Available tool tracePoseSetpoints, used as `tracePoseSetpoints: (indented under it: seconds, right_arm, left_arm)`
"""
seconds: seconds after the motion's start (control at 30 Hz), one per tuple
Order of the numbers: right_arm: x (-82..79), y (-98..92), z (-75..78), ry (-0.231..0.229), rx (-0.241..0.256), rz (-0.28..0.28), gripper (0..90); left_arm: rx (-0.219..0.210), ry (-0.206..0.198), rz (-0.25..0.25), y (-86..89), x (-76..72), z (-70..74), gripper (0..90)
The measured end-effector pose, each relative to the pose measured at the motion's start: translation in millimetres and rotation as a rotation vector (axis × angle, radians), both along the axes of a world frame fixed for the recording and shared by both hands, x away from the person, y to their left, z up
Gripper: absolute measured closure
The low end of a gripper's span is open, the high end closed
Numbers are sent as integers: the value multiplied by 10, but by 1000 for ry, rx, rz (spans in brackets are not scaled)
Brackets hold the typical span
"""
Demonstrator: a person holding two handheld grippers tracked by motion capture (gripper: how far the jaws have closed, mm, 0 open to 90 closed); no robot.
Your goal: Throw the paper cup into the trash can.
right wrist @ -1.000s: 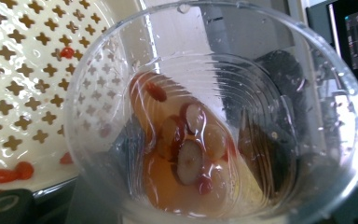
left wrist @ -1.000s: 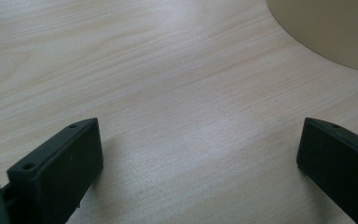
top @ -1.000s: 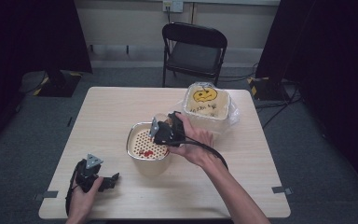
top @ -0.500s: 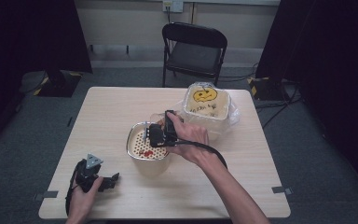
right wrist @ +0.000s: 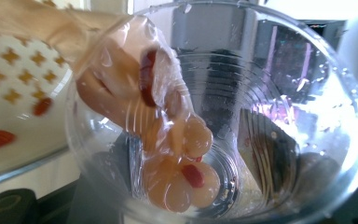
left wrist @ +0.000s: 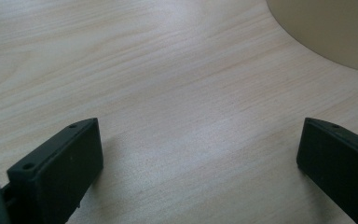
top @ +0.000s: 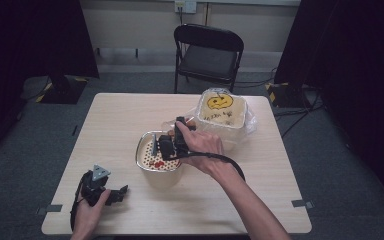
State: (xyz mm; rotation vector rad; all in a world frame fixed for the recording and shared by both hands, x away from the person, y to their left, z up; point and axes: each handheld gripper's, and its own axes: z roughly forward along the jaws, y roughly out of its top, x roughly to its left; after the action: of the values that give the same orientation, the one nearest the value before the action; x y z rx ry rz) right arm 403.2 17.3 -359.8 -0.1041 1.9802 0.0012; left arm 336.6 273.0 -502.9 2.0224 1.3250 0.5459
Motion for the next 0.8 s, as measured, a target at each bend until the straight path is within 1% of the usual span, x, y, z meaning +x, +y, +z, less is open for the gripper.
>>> tracePoseSetpoints:
  seconds: [0.03, 0.07, 0.2, 0.23, 0.3, 0.37, 0.5, 0.57, 0.63, 0.67, 0.73, 0.77, 0.8]
  right_arm:
    - [-5, 8, 2, -21, -19, 3, 468]
    - [-8, 14, 5, -34, -26, 6, 468]
    - [-26, 35, 23, -65, -48, 24, 469]
    - [-27, 39, 15, -80, -54, 30, 469]
    - [-32, 47, 2, -118, -91, 36, 471]
    - [-33, 53, 0, -128, -106, 41, 471]
    - [-65, 89, -15, -185, -161, 54, 473]
    - [-68, 100, -14, -192, -176, 54, 473]
    - [-66, 105, -24, -212, -197, 66, 473]
    - [-77, 103, -36, -218, -197, 61, 474]
    - [-82, 111, -32, -243, -234, 80, 474]
    - [-94, 114, -32, -258, -241, 81, 474]
    - [-103, 119, -25, -260, -248, 75, 474]
  left_arm:
    - [0, 0, 1, 0, 0, 0, 0]
    - [-1, 0, 0, -1, 0, 0, 0]
    - [0, 0, 1, 0, 0, 0, 0]
    - [0, 1, 0, 0, 0, 0, 0]
    - [-1, 0, 1, 0, 0, 0, 0]
    - [-1, 0, 1, 0, 0, 0, 0]
    - [-1, 1, 1, 0, 0, 0, 0]
    - [0, 0, 1, 0, 0, 0, 0]
    - [-1, 0, 0, 0, 0, 0, 0]
    - [-2, 1, 0, 0, 0, -1, 0]
    - [-1, 0, 0, 0, 0, 0, 0]
    - [-1, 1, 1, -1, 0, 0, 0]
    - [-1, 1, 1, 0, 0, 0, 0]
